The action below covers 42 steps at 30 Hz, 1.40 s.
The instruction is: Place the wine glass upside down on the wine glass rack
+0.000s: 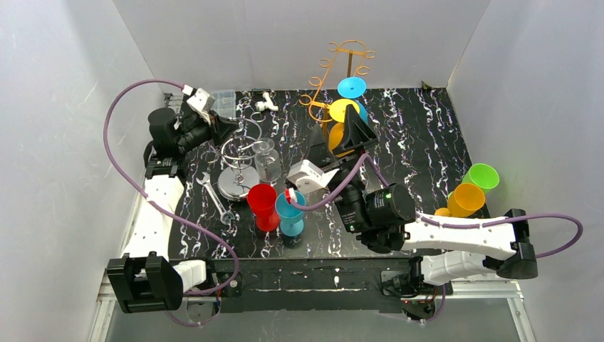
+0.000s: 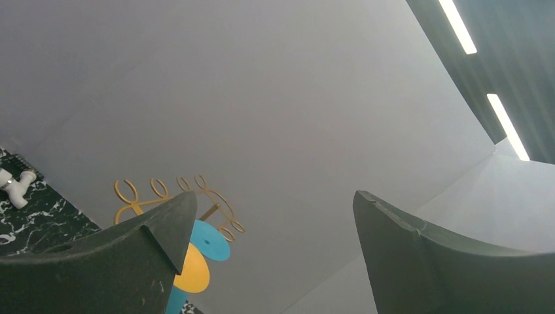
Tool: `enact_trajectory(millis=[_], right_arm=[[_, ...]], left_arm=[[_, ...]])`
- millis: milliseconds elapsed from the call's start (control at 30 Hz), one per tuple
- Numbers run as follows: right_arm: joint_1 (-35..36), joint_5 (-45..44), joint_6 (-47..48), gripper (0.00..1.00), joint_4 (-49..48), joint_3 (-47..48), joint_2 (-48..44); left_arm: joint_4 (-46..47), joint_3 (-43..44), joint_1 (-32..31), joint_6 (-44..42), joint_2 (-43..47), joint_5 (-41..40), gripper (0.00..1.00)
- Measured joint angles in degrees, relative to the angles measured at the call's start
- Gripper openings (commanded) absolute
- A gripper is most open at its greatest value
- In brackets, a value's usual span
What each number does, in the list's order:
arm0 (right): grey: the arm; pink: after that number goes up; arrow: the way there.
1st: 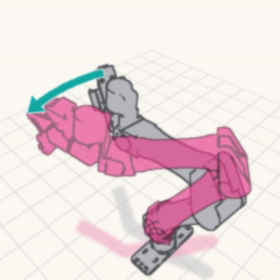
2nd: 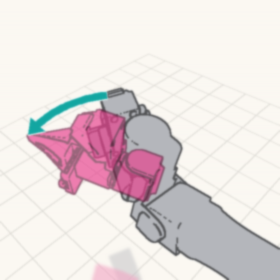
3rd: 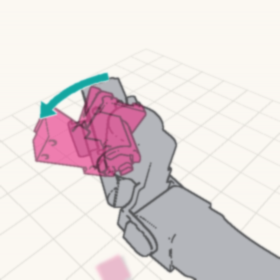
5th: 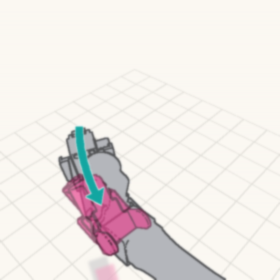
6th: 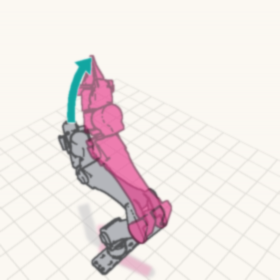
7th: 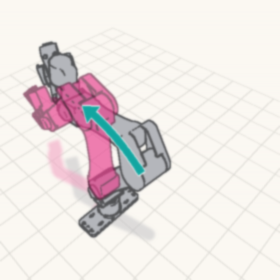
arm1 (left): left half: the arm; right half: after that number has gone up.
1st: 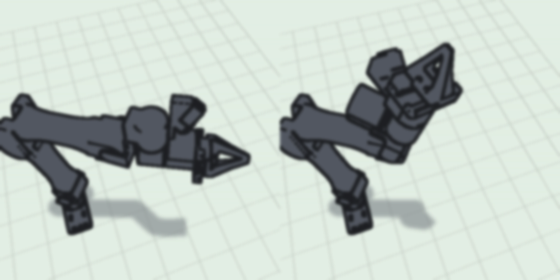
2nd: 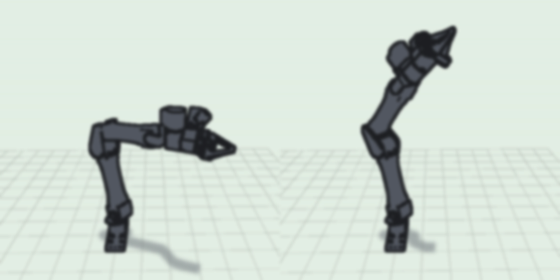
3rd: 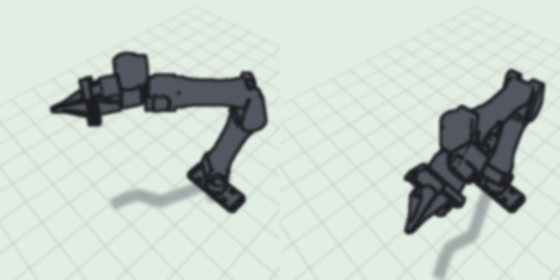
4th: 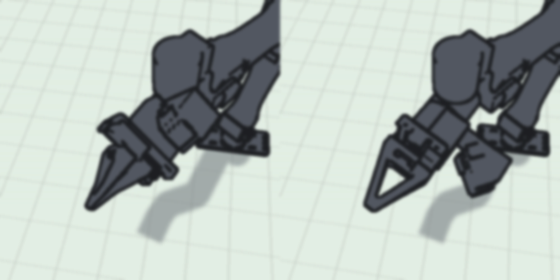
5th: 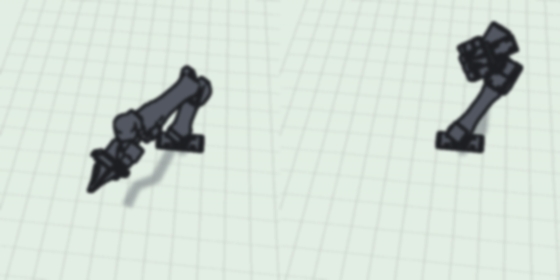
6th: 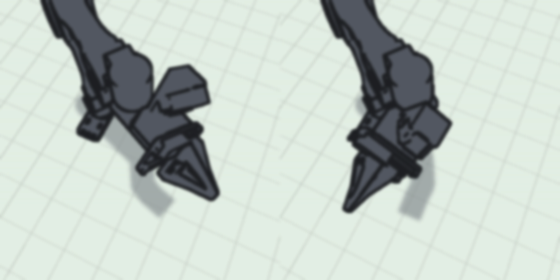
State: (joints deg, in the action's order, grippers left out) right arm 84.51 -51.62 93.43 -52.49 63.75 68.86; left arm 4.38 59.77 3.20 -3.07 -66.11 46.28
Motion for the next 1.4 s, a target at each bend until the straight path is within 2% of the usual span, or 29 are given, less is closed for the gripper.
enact_trajectory(millis=[267,500,533,700,867,1067,1200,1300,1400], right_arm=[[0.00,-2.54,-2.03,0.98,2.12,0.11,-0.24],[0.00,-3.61,-3.39,0.98,3.63,0.83,-0.26],[0.00,-3.67,-3.52,0.98,3.85,0.94,-0.26],[0.00,-3.96,-4.20,0.98,4.81,1.09,-0.26],[0.00,-4.20,-4.98,0.98,5.33,1.11,-0.26],[0.00,-4.42,-6.27,0.98,6.29,1.09,-0.28],[0.00,-4.50,-7.19,0.98,6.75,1.09,-0.31],[0.00,-5.03,-8.09,0.98,7.85,1.11,-0.31],[0.00,-5.51,-9.55,0.98,9.44,1.11,-0.31]], left_arm=[[2.58,-3.52,0.00,-4.48,1.03,0.92,0.00],[3.32,-8.70,0.04,-5.88,7.17,0.66,0.00],[3.37,-9.38,0.04,-5.86,8.20,0.57,0.03],[3.67,-11.67,0.15,-5.60,11.58,0.11,0.31],[9.42,-11.69,1.11,-5.16,15.63,-0.85,0.48],[12.28,-12.55,1.62,-5.25,18.97,-2.16,0.57],[11.87,-13.18,1.92,-5.18,18.93,-3.10,0.76],[11.02,-13.14,2.01,-4.70,18.97,-3.93,0.95],[8.26,-11.87,2.19,-3.91,18.95,-4.74,0.98]])
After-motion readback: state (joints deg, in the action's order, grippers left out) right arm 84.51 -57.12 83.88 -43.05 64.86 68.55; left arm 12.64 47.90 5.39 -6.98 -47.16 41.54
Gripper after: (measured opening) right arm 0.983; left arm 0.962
